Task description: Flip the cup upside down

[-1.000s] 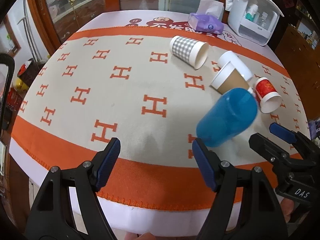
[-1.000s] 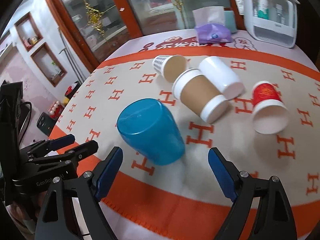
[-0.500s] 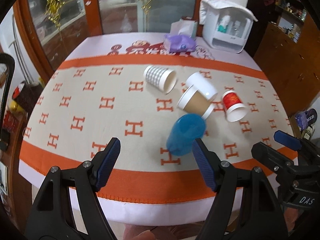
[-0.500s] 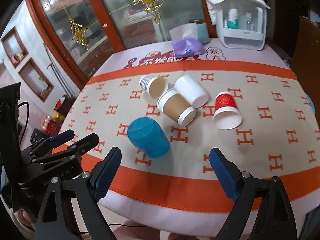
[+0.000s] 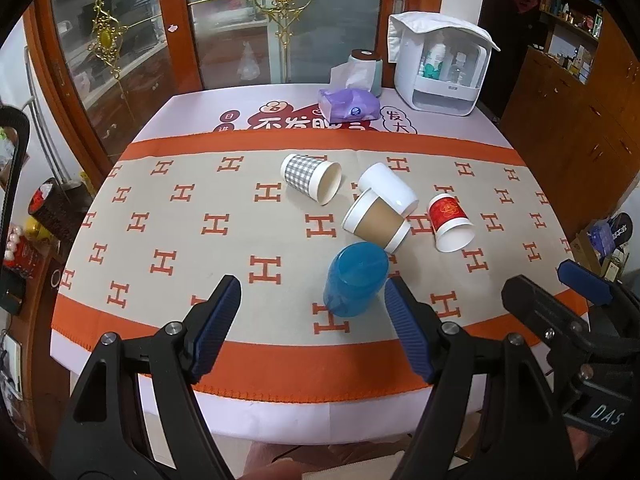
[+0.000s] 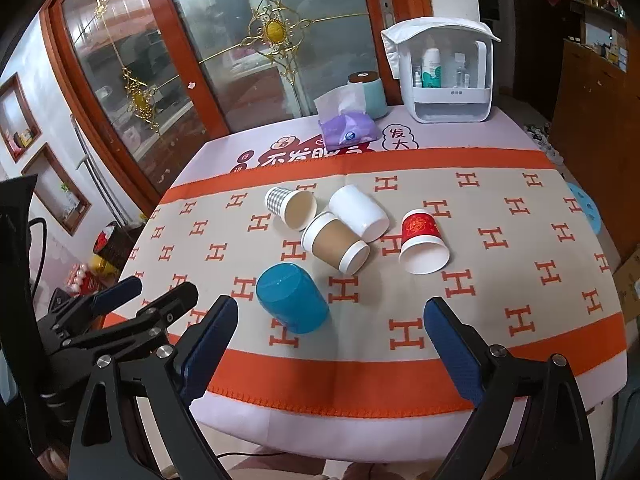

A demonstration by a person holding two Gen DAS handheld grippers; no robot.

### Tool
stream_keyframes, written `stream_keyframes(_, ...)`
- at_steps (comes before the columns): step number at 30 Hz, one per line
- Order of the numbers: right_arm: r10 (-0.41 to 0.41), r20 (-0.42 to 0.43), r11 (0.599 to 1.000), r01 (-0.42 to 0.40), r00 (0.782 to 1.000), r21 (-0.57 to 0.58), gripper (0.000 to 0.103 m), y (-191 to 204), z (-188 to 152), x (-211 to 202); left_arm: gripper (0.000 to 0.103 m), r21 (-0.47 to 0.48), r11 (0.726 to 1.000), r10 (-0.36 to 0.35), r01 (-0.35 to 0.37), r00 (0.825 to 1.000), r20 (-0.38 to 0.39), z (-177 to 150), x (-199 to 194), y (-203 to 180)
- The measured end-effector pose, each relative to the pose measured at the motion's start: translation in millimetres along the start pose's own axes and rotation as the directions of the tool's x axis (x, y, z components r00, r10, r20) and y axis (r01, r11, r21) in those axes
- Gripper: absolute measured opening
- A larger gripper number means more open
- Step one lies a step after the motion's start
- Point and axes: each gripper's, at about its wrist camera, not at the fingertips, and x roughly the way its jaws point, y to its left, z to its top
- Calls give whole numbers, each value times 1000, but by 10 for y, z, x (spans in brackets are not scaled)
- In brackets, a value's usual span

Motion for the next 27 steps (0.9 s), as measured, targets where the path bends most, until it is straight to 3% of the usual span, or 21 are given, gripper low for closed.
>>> stream_keyframes(27,1,-1,1000,-1,1000,-2,95,102,22,130,72,-14,1000,19,-19,1000,-9,-4,40,93)
